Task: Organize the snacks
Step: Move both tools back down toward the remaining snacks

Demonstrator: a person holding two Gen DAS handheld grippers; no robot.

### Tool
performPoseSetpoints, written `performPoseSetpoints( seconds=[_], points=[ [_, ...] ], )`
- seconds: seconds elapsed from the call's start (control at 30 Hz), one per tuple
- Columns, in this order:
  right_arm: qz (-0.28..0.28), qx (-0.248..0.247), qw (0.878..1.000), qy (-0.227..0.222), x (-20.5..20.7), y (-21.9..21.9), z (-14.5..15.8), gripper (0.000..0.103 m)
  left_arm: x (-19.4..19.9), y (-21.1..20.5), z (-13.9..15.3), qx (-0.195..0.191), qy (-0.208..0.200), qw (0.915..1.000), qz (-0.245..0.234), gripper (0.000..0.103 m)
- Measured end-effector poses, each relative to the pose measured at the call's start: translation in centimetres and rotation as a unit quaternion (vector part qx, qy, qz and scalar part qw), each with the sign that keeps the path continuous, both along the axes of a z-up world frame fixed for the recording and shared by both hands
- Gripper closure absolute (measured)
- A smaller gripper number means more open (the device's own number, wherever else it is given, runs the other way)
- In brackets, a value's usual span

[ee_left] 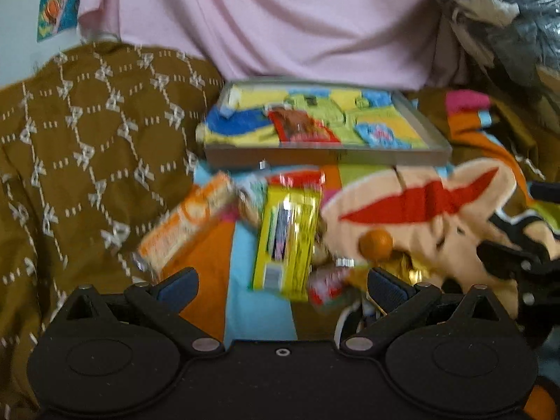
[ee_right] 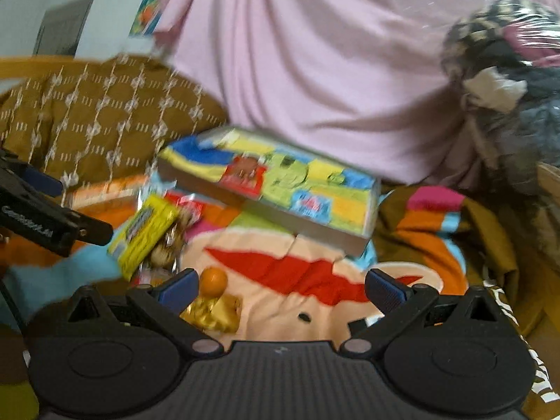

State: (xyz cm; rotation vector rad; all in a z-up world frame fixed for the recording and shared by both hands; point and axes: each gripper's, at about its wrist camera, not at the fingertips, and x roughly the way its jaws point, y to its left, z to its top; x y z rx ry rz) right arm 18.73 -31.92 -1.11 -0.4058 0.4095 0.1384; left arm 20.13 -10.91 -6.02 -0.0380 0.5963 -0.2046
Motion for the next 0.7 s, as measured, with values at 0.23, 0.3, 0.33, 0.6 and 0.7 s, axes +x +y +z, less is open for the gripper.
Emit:
performPoseSetpoints(
  seconds=[0.23, 0.3, 0.33, 0.6, 0.7],
  points=[
    [-0.006, 0.016, 0.997, 0.076, 1.6, -0.2, -1.4, 0.000, -0.3, 0.1, -2.0, -0.002, 0.033, 0.9986, -0.041, 0.001],
    [-0.009, 0.029, 0.995, 0.094, 2.1, -0.5, -1.6, 0.000, -0.2, -0.1, -2.2, -0.004, 0.041, 0.9979, -0.051, 0.001],
    [-0.010, 0.037, 0.994, 0.103, 2.3, -0.7, -1.7, 0.000, -0.2, -0.2, -2.4, -0.005, 0.045, 0.9974, -0.056, 0.001],
    [0.005, 0.078, 0.983, 0.166, 3.3, -0.5, -2.6, 0.000, -0.4, -1.7, -3.2, 0.003, 0.071, 0.9921, -0.103, 0.001],
    [0.009, 0.095, 0.977, 0.189, 3.8, -0.3, -3.0, 0.000, -0.8, -2.4, -3.4, 0.011, 0.076, 0.9895, -0.122, 0.001]
  ],
)
